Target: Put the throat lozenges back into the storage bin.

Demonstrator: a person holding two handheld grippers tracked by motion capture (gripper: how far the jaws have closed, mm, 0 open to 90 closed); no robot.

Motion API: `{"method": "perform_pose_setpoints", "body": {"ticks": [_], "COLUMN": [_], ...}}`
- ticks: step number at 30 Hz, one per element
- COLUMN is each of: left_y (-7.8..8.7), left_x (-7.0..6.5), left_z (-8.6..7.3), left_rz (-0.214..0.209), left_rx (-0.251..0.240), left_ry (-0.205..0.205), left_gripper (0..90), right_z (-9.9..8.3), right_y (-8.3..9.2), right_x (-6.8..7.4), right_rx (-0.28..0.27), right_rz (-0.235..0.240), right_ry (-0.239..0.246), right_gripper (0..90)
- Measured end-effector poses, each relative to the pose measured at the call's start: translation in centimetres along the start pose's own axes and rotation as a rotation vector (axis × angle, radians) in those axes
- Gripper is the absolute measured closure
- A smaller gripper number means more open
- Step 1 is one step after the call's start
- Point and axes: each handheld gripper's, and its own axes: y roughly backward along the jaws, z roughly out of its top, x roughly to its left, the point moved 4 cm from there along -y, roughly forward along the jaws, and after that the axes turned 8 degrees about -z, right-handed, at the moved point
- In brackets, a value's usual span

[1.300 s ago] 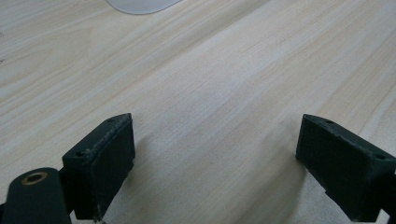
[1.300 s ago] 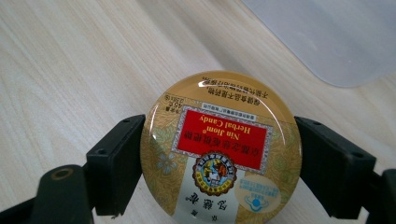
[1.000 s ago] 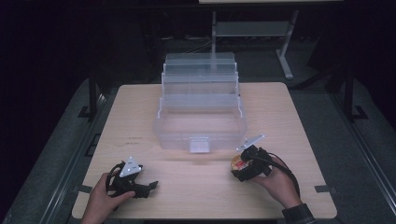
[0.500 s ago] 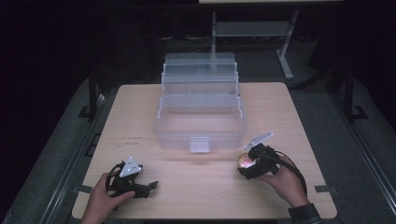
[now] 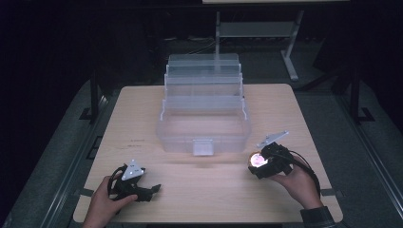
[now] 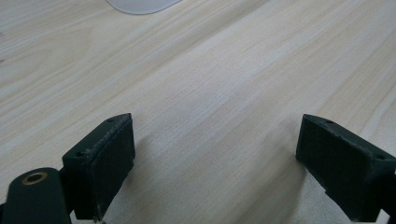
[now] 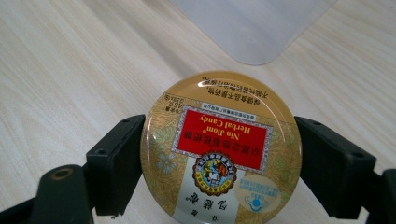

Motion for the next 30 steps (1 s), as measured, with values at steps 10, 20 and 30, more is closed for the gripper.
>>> {"method": "perform_pose_setpoints", "body": {"ticks": [10, 20, 30], "left_y": [0.0, 0.0, 0.0], "left_x": [0.0, 0.0, 0.0], "left_z": [0.0, 0.0, 0.0], "left_rz": [0.0, 0.0, 0.001], "left_rx": [0.001, 0.003, 0.001], "left_ry": [0.0, -0.002, 0.001], "left_gripper": [10.8, 10.8, 10.8], "right_z": [0.4, 1.3, 2.5], "right_y": [1.1, 2.1, 2.5], "right_x": [-1.0, -1.6, -2.2], "right_rx": [-0.024, -0.051, -0.063], "right_rz": [-0.013, -0.017, -0.02], "right_ry": [-0.009, -0.019, -0.019], "right_gripper": [20.0, 19.9, 19.9]}}
